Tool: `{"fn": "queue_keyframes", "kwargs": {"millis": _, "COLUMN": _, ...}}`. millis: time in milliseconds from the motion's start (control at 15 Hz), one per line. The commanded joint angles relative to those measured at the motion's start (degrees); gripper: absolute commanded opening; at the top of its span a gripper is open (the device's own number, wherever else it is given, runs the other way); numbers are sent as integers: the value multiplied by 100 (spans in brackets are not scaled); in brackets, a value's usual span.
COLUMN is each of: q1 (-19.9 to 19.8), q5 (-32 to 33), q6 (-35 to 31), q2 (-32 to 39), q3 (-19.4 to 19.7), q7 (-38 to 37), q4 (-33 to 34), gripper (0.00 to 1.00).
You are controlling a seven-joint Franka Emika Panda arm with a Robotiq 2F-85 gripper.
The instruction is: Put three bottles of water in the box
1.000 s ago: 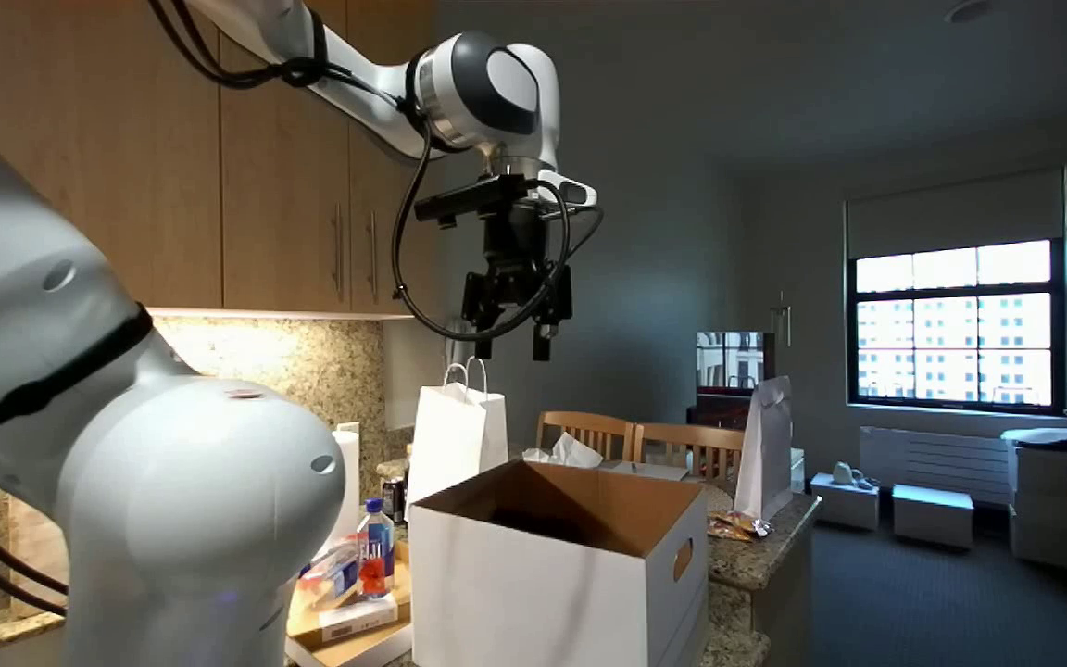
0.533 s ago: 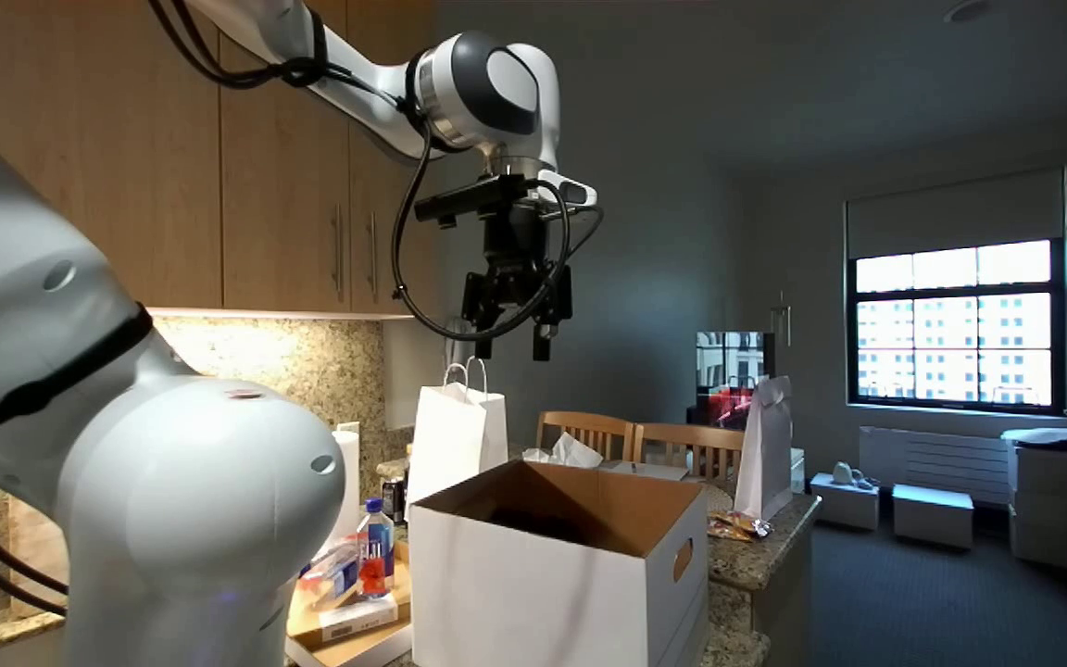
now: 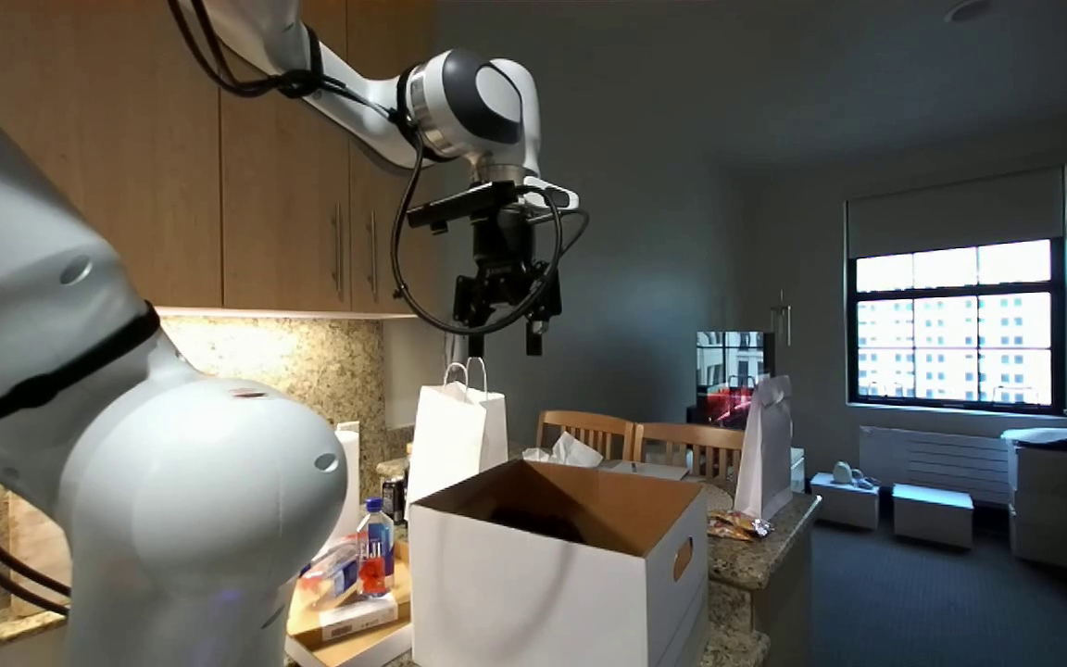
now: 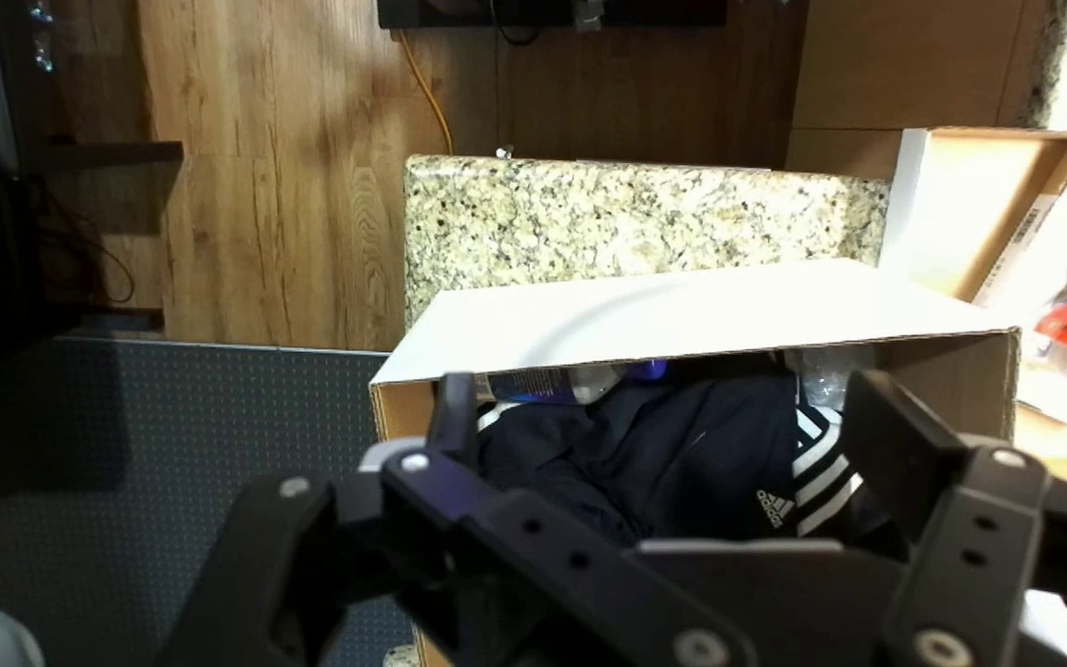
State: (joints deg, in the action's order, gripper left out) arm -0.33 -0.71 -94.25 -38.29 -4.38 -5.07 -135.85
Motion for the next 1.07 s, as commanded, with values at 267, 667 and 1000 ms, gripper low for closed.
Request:
{"fn": "queue_keyframes", "kwargs": {"millis": 267, "q1": 354, "q5": -193, "q6": -295, "q2": 768, "q3": -430, "q7": -349, "q4": 723, "gripper": 100}}
{"fn": "queue_keyframes", "kwargs": {"millis": 667, "q1": 681, "q5": -168, "q6": -1151, "q2": 1061, "q3": -970, "q7": -1009, "q4": 898, "gripper": 100}}
{"fn": "queue_keyframes", "kwargs": {"millis": 1000, "q1": 740, "q5": -155, "q6": -1562, "q2": 1298, "q3": -1520, "q7": -2408, "q4": 977, "gripper": 100}}
